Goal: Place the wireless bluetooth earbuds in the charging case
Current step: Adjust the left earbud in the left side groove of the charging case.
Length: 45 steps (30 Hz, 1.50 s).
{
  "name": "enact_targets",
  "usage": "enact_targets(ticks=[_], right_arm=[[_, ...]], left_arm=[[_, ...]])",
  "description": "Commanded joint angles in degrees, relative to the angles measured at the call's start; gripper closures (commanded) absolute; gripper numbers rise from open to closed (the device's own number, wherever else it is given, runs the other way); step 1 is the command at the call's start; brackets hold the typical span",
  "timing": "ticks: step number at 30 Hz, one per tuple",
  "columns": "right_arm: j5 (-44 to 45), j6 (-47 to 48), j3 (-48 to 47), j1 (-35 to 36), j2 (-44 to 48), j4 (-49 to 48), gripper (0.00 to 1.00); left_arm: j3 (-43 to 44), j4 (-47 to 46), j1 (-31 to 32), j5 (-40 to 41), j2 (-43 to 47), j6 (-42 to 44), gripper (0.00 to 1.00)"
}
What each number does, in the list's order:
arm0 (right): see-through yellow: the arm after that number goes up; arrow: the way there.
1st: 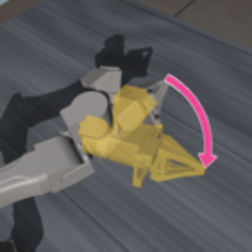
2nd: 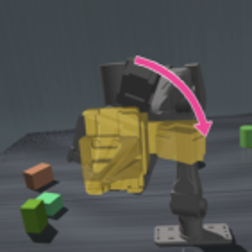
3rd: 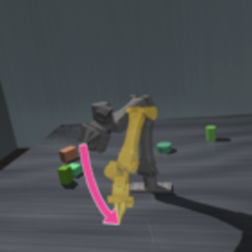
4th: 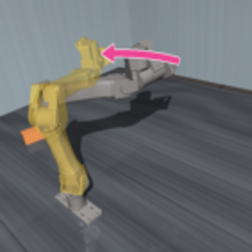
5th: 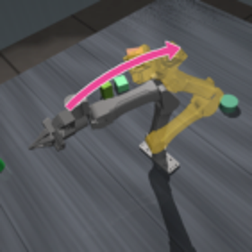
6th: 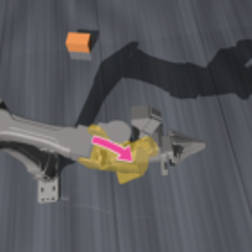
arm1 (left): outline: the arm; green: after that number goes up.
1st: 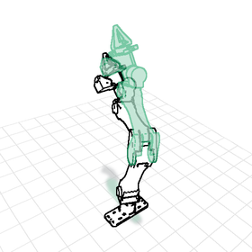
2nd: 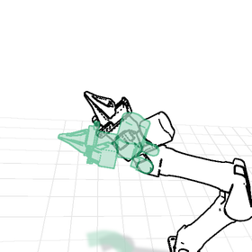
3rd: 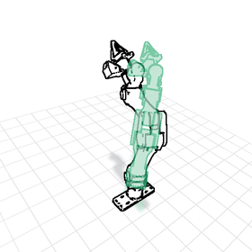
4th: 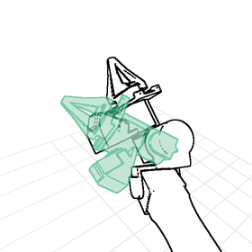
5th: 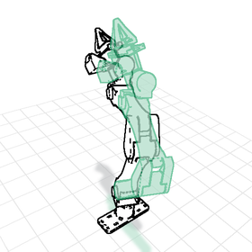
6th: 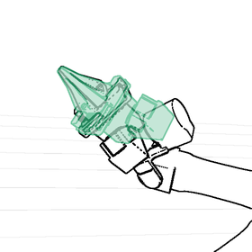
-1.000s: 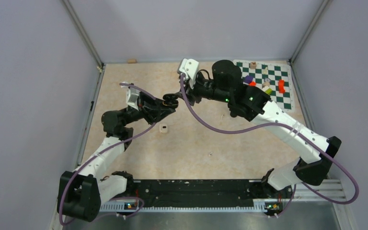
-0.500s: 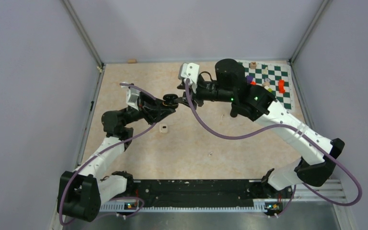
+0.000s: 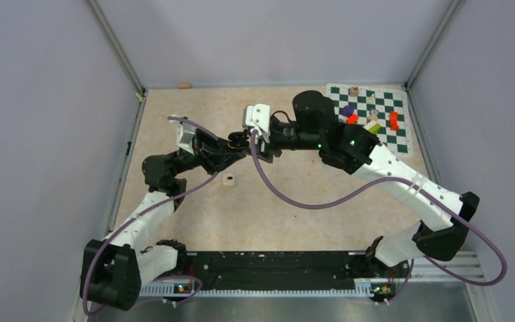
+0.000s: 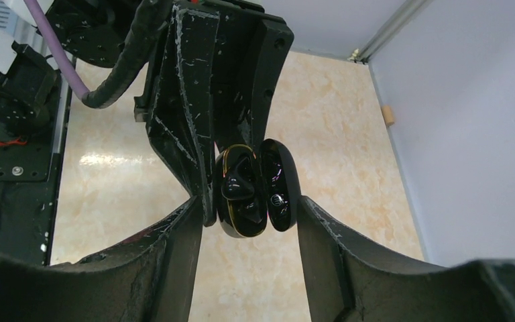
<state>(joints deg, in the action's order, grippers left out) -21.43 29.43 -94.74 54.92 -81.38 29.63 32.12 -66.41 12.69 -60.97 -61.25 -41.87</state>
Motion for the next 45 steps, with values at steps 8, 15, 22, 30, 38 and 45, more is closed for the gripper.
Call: enact_targets(ticks=[8,15,22,30,38,45], right_arm=[[4.9,0.3,-0.8,1.3,0.1,-3.8,0.46],[5.0,-0.8,-1.6,1.4,-0.6,-4.3,0.47],[5.8,-2.1,-2.2,1.4,-1.5,-5.3,0.47],[7.9,-3.0,-3.4,1.4,-1.8,-6.0,0.47],[7.9,-3.4,-4.3,1.4,-2.3,-6.0,0.49],[7.2,-3.9,-5.1,1.4,-3.1,-5.7,0.51]], left_arm=[[0.0,-2.4,0.1,-0.4,0.7,-0.2,1.0],[0.0,-2.5,0.2,-0.4,0.6,-0.1,1.0],[0.0,-2.4,0.3,-0.4,0.5,-0.2,1.0],[-0.2,-2.4,0.3,-0.4,0.5,0.2,1.0],[-0.2,-2.2,0.3,-0.5,0.6,0.4,1.0],[-0.3,-2.3,0.3,-0.6,0.5,0.4,1.0]])
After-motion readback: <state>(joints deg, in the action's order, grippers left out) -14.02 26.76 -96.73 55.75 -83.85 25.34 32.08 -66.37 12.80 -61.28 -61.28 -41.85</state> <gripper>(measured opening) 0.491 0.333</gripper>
